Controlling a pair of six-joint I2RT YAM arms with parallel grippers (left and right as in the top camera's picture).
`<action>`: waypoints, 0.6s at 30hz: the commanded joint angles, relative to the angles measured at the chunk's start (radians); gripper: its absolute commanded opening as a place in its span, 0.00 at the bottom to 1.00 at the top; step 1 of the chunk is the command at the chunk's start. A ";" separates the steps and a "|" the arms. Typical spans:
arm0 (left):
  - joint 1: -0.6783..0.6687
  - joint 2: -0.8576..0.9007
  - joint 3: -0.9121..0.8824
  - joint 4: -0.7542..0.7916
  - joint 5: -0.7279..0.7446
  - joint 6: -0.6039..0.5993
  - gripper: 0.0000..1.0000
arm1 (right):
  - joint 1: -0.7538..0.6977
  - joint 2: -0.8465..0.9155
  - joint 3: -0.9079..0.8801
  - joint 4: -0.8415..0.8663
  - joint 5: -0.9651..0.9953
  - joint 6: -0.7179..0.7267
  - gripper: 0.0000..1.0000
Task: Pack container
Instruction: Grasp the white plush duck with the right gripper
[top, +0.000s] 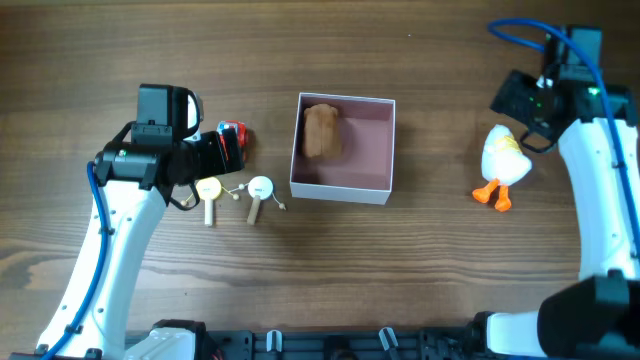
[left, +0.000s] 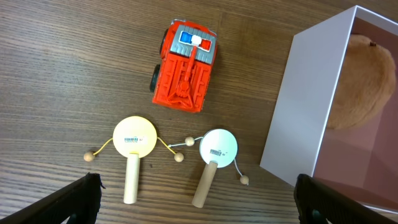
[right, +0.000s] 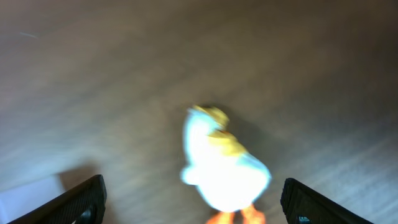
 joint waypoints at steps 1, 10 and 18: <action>0.008 0.003 0.019 -0.001 -0.006 0.016 1.00 | -0.044 0.069 -0.061 0.003 -0.068 -0.009 0.93; 0.008 0.003 0.019 -0.001 -0.006 0.016 1.00 | -0.051 0.240 -0.181 0.140 -0.064 -0.010 0.94; 0.008 0.003 0.019 -0.001 -0.006 0.016 1.00 | -0.046 0.238 -0.179 0.126 -0.085 0.003 0.18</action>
